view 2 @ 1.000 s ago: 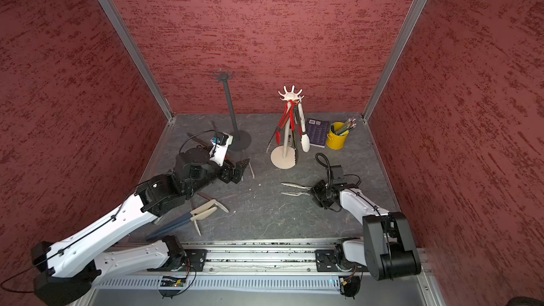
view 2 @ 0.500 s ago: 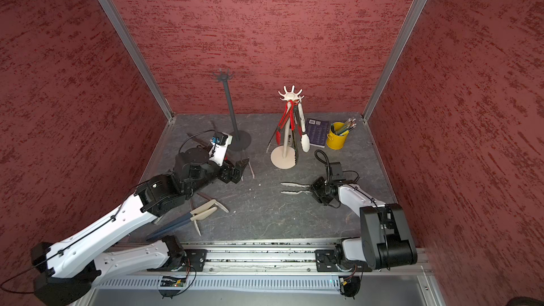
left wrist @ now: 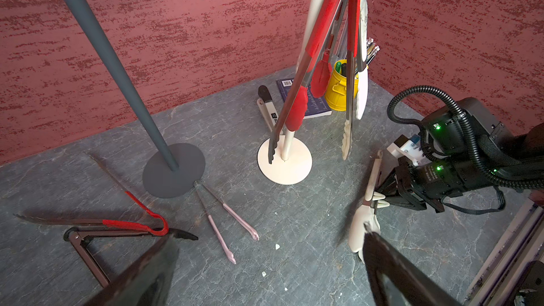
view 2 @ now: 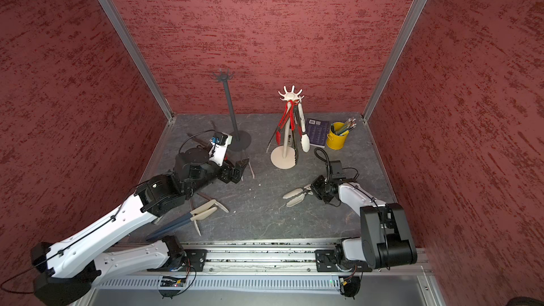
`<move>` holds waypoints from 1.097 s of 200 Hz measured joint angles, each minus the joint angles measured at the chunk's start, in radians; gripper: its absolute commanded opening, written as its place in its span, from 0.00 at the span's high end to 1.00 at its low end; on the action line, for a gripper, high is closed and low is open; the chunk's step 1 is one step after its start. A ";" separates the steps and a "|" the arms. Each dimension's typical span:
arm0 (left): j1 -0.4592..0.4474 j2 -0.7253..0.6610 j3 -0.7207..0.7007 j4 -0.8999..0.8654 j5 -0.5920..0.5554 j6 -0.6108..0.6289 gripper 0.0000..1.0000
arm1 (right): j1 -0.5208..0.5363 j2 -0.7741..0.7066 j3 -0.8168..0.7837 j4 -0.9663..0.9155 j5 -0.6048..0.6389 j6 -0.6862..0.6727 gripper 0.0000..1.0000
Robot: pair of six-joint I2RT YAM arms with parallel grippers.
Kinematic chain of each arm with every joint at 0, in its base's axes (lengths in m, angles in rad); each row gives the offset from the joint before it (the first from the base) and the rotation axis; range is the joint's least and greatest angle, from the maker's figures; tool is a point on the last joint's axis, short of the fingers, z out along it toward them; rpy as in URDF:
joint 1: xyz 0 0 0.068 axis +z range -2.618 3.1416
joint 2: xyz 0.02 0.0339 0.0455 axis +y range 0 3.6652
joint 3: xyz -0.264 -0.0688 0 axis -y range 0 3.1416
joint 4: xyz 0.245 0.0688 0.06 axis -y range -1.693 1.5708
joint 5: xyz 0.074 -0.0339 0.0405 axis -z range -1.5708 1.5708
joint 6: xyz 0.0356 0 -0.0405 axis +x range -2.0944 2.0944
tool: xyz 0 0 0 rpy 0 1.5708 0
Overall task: Hang food tongs on kitchen utensil racks
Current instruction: Pick up the food tongs from the center of the board, then place the food tongs at the center of the board.
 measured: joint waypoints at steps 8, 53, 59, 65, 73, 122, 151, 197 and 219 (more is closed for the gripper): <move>0.000 0.000 0.000 -0.002 0.000 0.000 0.00 | 0.000 -0.003 0.006 -0.016 0.004 -0.018 0.89; 0.000 0.000 0.000 -0.010 0.003 0.000 0.00 | 0.000 -0.024 0.032 -0.104 0.021 -0.121 0.92; 0.000 0.000 0.000 -0.010 0.005 0.000 0.00 | 0.000 -0.026 0.032 -0.114 0.021 -0.133 0.92; 0.000 0.000 0.000 -0.010 0.008 0.000 0.00 | 0.000 -0.029 0.032 -0.122 0.021 -0.142 0.93; 0.000 0.000 0.000 -0.010 0.014 0.000 0.00 | 0.000 -0.035 0.032 -0.135 0.021 -0.154 0.93; -0.001 0.012 0.000 -0.010 0.065 -0.007 0.00 | 0.025 -0.059 0.032 -0.179 0.022 -0.175 0.93; -0.013 0.028 0.000 -0.010 0.106 -0.011 0.00 | 0.082 -0.061 0.032 -0.182 0.016 -0.144 0.92; -0.038 0.040 -0.032 -0.008 0.183 -0.029 0.00 | 0.219 -0.054 0.022 -0.172 -0.022 -0.026 0.88; -0.053 0.057 -0.048 -0.003 0.217 -0.037 0.00 | 0.260 -0.040 0.000 -0.132 -0.050 0.035 0.85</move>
